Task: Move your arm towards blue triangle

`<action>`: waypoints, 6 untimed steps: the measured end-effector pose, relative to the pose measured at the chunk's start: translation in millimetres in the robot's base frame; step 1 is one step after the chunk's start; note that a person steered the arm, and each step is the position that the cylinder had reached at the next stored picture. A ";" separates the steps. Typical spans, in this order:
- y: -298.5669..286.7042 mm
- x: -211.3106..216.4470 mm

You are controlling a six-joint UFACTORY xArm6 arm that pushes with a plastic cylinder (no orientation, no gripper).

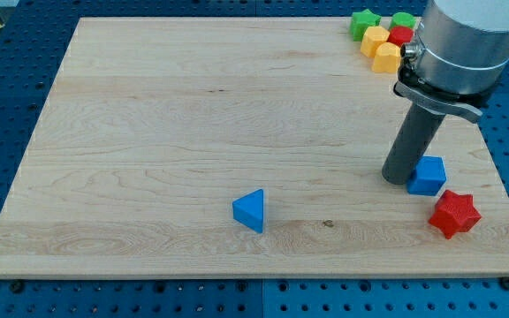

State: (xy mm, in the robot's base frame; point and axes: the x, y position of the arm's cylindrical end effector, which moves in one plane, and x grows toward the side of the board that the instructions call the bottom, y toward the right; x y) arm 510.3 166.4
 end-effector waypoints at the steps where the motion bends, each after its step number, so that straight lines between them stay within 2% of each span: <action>1: -24.8 -0.3; 4: -233.2 -6.8; 5: -273.7 21.8; 6: -274.4 60.5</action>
